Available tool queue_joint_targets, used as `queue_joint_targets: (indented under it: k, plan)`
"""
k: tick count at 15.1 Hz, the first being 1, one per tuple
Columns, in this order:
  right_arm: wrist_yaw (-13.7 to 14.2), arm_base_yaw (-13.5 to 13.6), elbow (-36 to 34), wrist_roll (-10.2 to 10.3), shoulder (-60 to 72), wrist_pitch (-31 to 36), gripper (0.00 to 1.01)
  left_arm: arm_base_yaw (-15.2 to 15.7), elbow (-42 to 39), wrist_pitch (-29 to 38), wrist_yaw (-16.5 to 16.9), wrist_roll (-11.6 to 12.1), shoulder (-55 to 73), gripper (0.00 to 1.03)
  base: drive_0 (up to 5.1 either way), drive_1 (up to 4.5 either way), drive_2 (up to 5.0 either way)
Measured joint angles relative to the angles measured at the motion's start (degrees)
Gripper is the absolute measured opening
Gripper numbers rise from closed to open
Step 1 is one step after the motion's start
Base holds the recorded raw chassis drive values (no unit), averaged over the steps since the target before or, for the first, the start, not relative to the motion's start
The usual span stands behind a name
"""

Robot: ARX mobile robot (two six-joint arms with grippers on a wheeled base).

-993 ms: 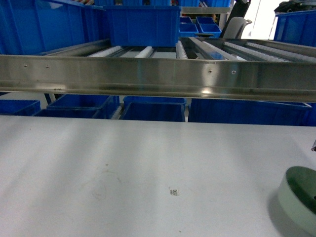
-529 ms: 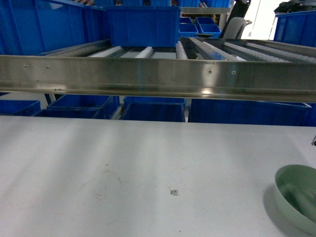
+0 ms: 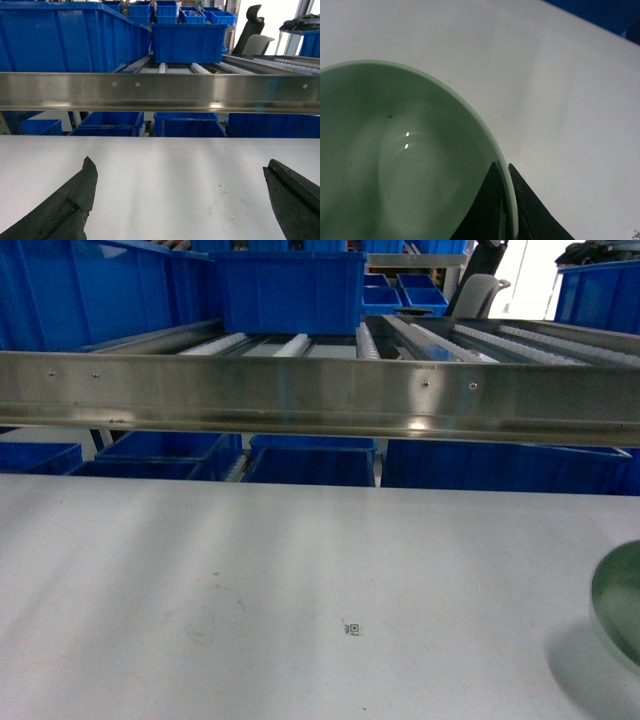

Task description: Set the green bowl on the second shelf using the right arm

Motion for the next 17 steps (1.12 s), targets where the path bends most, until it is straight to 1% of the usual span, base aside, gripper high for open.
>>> queue_joint_targets:
  k: [3, 4, 6, 8, 10, 11, 12, 13, 15, 16, 17]
  plan:
    - [-3.82, 0.04, -5.68, 3.50, -13.27, 0.70, 0.02, 0.00, 0.00, 0.00, 0.00, 0.00, 0.00, 0.98, 0.0, 0.00, 0.0]
    - [-5.22, 0.11, -8.70, 5.01, -19.65, -0.55, 0.02, 0.00, 0.00, 0.00, 0.00, 0.00, 0.00, 0.98, 0.0, 0.00, 0.0]
    - [-7.06, 0.07, -13.88, 7.19, -31.54, -3.89, 0.02, 0.00, 0.00, 0.00, 0.00, 0.00, 0.00, 0.98, 0.0, 0.00, 0.0]
    - [-9.40, -1.51, -17.59, 9.40, -43.47, -7.58, 0.02, 0.00, 0.00, 0.00, -0.02, 0.00, 0.00, 0.98, 0.0, 0.00, 0.0]
    - [-12.98, -5.51, -19.41, 11.72, -56.87, -15.21, 0.02, 0.00, 0.00, 0.00, 0.00, 0.00, 0.00, 0.98, 0.0, 0.00, 0.0]
    - [-14.32, -6.88, -19.93, 12.52, -61.77, -18.36, 0.02, 0.00, 0.00, 0.00, 0.00, 0.00, 0.00, 0.98, 0.0, 0.00, 0.0]
    - [-15.12, -6.99, -20.46, 13.46, -66.36, -21.18, 0.02, 0.00, 0.00, 0.00, 0.00, 0.00, 0.00, 0.98, 0.0, 0.00, 0.0]
    - [-14.88, -5.79, -20.81, 14.49, -69.18, -22.10, 0.02, 0.00, 0.00, 0.00, 0.00, 0.00, 0.00, 0.98, 0.0, 0.00, 0.0]
    - [-14.23, -4.33, -20.87, 15.15, -70.55, -22.60, 0.02, 0.00, 0.00, 0.00, -0.02, 0.00, 0.00, 0.98, 0.0, 0.00, 0.0]
    - [-13.38, -2.99, -20.96, 15.98, -71.45, -22.67, 0.02, 0.00, 0.00, 0.00, 0.00, 0.00, 0.00, 0.98, 0.0, 0.00, 0.0]
    - [-10.27, 1.07, -21.20, 17.62, -73.37, -23.23, 0.02, 0.00, 0.00, 0.00, 0.00, 0.00, 0.00, 0.98, 0.0, 0.00, 0.0]
